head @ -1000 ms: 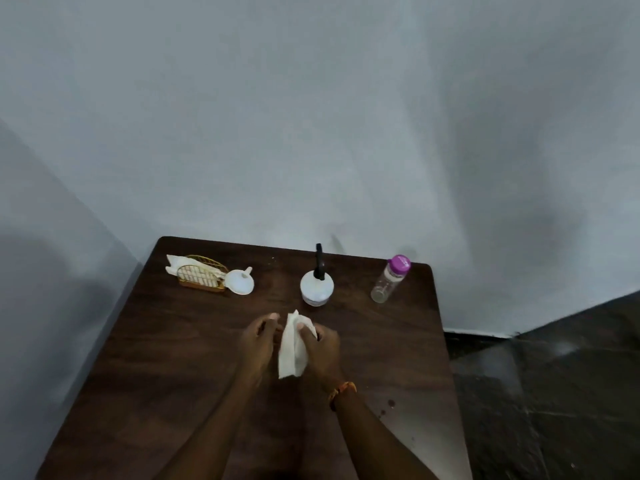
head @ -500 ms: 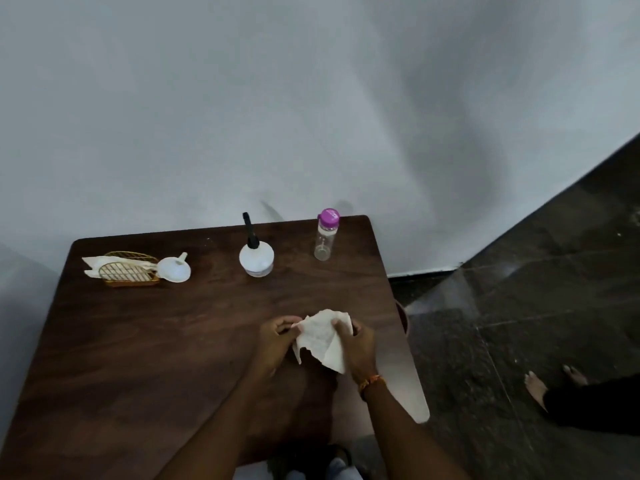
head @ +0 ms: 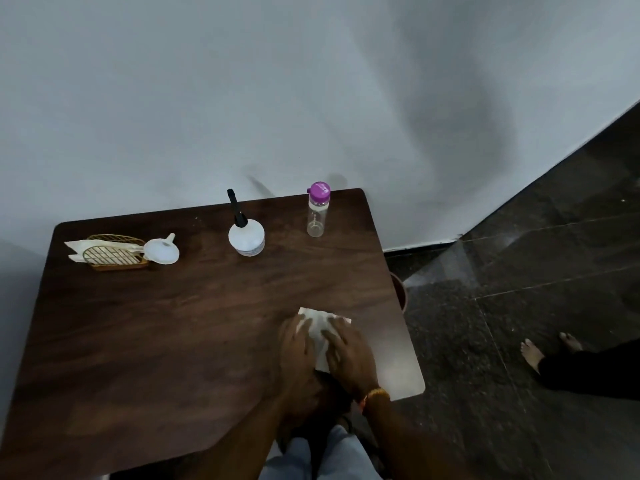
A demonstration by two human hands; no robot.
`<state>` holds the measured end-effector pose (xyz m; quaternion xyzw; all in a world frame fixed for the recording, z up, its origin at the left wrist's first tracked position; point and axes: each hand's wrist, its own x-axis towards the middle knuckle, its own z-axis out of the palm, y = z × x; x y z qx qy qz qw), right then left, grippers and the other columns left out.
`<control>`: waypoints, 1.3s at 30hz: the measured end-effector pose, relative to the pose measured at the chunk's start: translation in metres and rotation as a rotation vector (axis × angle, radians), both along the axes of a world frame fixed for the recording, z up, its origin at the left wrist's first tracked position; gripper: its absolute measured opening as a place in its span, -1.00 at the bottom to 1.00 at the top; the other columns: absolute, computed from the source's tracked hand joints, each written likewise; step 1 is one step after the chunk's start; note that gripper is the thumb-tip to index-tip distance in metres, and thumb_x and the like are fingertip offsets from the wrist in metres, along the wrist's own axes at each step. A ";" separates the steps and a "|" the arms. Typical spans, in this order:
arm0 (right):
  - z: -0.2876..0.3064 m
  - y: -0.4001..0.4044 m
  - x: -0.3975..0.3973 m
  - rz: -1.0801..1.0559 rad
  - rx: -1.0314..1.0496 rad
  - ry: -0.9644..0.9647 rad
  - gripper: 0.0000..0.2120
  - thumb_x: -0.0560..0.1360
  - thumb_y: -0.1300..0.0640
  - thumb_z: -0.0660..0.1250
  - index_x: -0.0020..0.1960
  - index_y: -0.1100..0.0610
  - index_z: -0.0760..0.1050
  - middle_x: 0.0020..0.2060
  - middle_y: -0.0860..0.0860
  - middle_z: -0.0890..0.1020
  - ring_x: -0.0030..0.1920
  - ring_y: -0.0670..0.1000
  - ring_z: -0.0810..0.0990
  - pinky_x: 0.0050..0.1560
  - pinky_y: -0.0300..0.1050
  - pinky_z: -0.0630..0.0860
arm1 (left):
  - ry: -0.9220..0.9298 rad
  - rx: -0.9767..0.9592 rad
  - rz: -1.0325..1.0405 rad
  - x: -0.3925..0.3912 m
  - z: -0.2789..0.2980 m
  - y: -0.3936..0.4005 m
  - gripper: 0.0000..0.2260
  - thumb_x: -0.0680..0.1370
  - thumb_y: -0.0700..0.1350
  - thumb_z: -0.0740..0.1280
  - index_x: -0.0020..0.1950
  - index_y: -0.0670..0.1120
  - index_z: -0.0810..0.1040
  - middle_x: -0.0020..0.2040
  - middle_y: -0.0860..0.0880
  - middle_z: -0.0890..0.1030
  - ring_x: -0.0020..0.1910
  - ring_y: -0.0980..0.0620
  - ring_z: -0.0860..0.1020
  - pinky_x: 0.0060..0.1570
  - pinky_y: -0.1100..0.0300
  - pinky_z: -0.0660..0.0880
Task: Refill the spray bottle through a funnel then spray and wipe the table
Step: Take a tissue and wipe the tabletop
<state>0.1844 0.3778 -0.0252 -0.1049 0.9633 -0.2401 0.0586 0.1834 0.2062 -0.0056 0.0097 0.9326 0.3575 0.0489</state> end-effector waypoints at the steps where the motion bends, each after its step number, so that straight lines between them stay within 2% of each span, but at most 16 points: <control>1: -0.005 -0.004 0.001 0.092 0.016 -0.097 -0.39 0.60 -0.14 0.23 0.59 0.08 0.41 0.63 0.10 0.34 0.63 0.13 0.33 0.61 0.19 0.32 | -0.022 -0.112 -0.136 0.009 -0.021 0.000 -0.47 0.72 0.15 0.15 0.47 -0.21 0.52 0.49 -0.20 0.51 0.49 -0.17 0.46 0.48 -0.07 0.25; 3: -0.011 -0.018 -0.001 0.096 0.006 -0.282 -0.35 0.66 -0.07 0.18 0.70 0.07 0.16 0.65 -0.05 0.00 0.68 0.00 -0.04 0.73 0.12 0.03 | -0.088 -0.304 -0.256 0.017 -0.055 -0.005 -0.39 0.61 0.20 0.21 0.53 -0.16 0.48 0.57 -0.16 0.40 0.56 -0.12 0.37 0.56 -0.01 0.06; 5: -0.011 -0.037 -0.009 0.027 -0.024 -0.330 -0.42 0.74 0.08 0.10 0.72 0.09 0.04 0.62 -0.12 -0.12 0.64 -0.08 -0.21 0.73 0.01 -0.16 | -0.158 -0.336 -0.256 0.016 -0.070 -0.008 -0.36 0.56 0.15 0.23 0.58 -0.13 0.38 0.62 -0.11 0.27 0.57 -0.10 0.39 0.59 0.04 -0.11; 10: -0.025 -0.073 -0.008 0.133 -0.024 -0.305 -0.46 0.77 0.11 -0.01 0.72 0.12 -0.03 0.68 -0.05 -0.11 0.71 -0.01 -0.14 0.68 -0.12 -0.35 | -0.317 -0.473 -0.275 0.018 -0.060 -0.026 -0.33 0.51 0.09 0.43 0.55 -0.19 0.46 0.59 -0.18 0.34 0.56 -0.18 0.40 0.59 0.02 -0.27; 13: -0.024 -0.061 0.022 0.188 -0.071 -0.344 -0.42 0.70 0.05 -0.04 0.69 0.16 0.12 0.66 -0.02 0.02 0.71 0.05 0.07 0.66 -0.20 -0.33 | -0.226 -0.471 -0.351 0.054 -0.059 -0.026 -0.41 0.53 0.03 0.21 0.50 -0.24 0.46 0.51 -0.21 0.48 0.54 -0.13 0.35 0.65 0.00 -0.21; 16: -0.028 -0.005 0.058 0.066 -0.015 -0.240 -0.42 0.59 0.05 0.28 0.60 0.14 0.35 0.59 0.03 0.28 0.57 0.09 0.44 0.68 -0.11 -0.09 | -0.154 -0.446 -0.474 0.065 -0.055 0.003 -0.35 0.53 0.04 0.12 0.57 -0.25 0.29 0.50 -0.15 0.49 0.48 -0.10 0.49 0.65 0.03 -0.19; 18: -0.026 0.029 0.064 -0.025 0.055 -0.251 -0.32 0.58 0.05 0.36 0.64 0.16 0.26 0.62 0.10 0.24 0.61 0.13 0.37 0.66 -0.02 -0.08 | -0.181 -0.456 -0.581 0.050 -0.054 0.031 -0.29 0.55 0.12 0.07 0.62 -0.23 0.23 0.58 -0.16 0.40 0.55 -0.11 0.42 0.64 0.00 -0.27; 21: -0.022 0.040 0.020 -0.090 0.148 -0.261 -0.40 0.68 0.03 0.04 0.68 0.21 0.16 0.66 0.11 0.08 0.68 0.14 0.17 0.73 0.07 -0.01 | -0.191 -0.445 -0.577 0.008 -0.044 0.060 -0.31 0.63 0.12 -0.04 0.70 -0.20 0.05 0.70 -0.16 0.09 0.70 -0.11 0.05 0.66 -0.14 -0.19; 23: -0.024 0.025 -0.019 -0.061 0.175 -0.255 -0.37 0.70 0.02 0.13 0.70 0.23 0.10 0.66 0.12 0.02 0.69 0.13 0.07 0.69 0.08 -0.02 | -0.214 -0.462 -0.494 -0.019 -0.037 0.058 -0.37 0.70 0.06 -0.02 0.72 -0.16 -0.05 0.72 -0.13 -0.02 0.71 -0.08 -0.08 0.65 -0.18 -0.18; 26: -0.023 -0.015 -0.045 0.102 0.246 -0.268 -0.34 0.71 0.07 0.15 0.72 0.22 -0.02 0.67 0.11 -0.11 0.72 0.14 -0.04 0.65 0.01 -0.26 | -0.269 -0.451 -0.421 -0.033 -0.032 0.021 -0.39 0.71 0.05 0.07 0.72 -0.13 0.01 0.72 -0.08 0.01 0.71 -0.04 -0.06 0.65 -0.16 -0.20; 28: -0.022 -0.038 -0.028 0.147 0.213 -0.319 -0.38 0.74 0.07 0.06 0.73 0.16 -0.06 0.66 0.05 -0.17 0.71 0.07 -0.16 0.59 -0.06 -0.43 | -0.200 -0.423 -0.410 -0.011 -0.034 -0.009 -0.41 0.67 0.04 0.10 0.68 -0.15 0.18 0.68 -0.12 0.19 0.68 -0.06 0.08 0.66 -0.12 -0.03; 30: -0.020 -0.038 0.011 0.145 0.100 -0.364 -0.39 0.74 0.03 0.06 0.73 0.10 -0.02 0.68 -0.02 -0.13 0.72 0.01 -0.15 0.66 -0.08 -0.34 | -0.048 -0.458 -0.463 0.028 -0.040 -0.029 -0.48 0.67 0.00 0.09 0.57 -0.21 0.38 0.57 -0.18 0.42 0.61 -0.10 0.28 0.64 -0.08 0.03; 32: -0.026 -0.006 0.054 0.163 0.095 -0.359 -0.36 0.72 -0.03 0.09 0.73 0.06 -0.02 0.70 -0.03 -0.11 0.72 0.00 -0.12 0.73 0.03 -0.11 | 0.054 -0.440 -0.581 0.063 -0.047 -0.032 -0.55 0.71 -0.05 0.11 0.53 -0.21 0.45 0.53 -0.18 0.47 0.56 -0.11 0.39 0.65 -0.03 0.04; 35: -0.031 0.055 0.092 0.073 0.193 -0.332 -0.20 0.61 -0.06 0.34 0.72 0.17 0.09 0.72 0.11 0.01 0.73 0.13 0.06 0.70 0.12 0.04 | -0.034 -0.444 -0.758 0.063 -0.046 0.005 -0.54 0.65 -0.01 0.23 0.50 -0.19 0.52 0.50 -0.14 0.52 0.51 -0.06 0.48 0.53 -0.02 0.25; 37: -0.031 0.073 0.072 -0.010 0.243 -0.325 -0.23 0.60 -0.04 0.29 0.69 0.26 0.14 0.69 0.19 0.09 0.70 0.20 0.16 0.69 0.09 -0.04 | -0.129 -0.417 -0.733 0.037 -0.040 0.047 -0.42 0.64 0.08 0.23 0.59 -0.19 0.39 0.58 -0.16 0.42 0.59 -0.09 0.36 0.61 -0.06 0.16; 39: -0.036 0.066 0.029 -0.085 0.259 -0.256 -0.31 0.65 -0.03 0.06 0.69 0.27 0.13 0.68 0.19 0.09 0.69 0.21 0.18 0.70 0.06 -0.10 | -0.142 -0.397 -0.592 0.000 -0.030 0.078 -0.37 0.68 0.06 0.08 0.69 -0.20 0.07 0.69 -0.19 0.14 0.69 -0.09 0.06 0.68 -0.09 0.00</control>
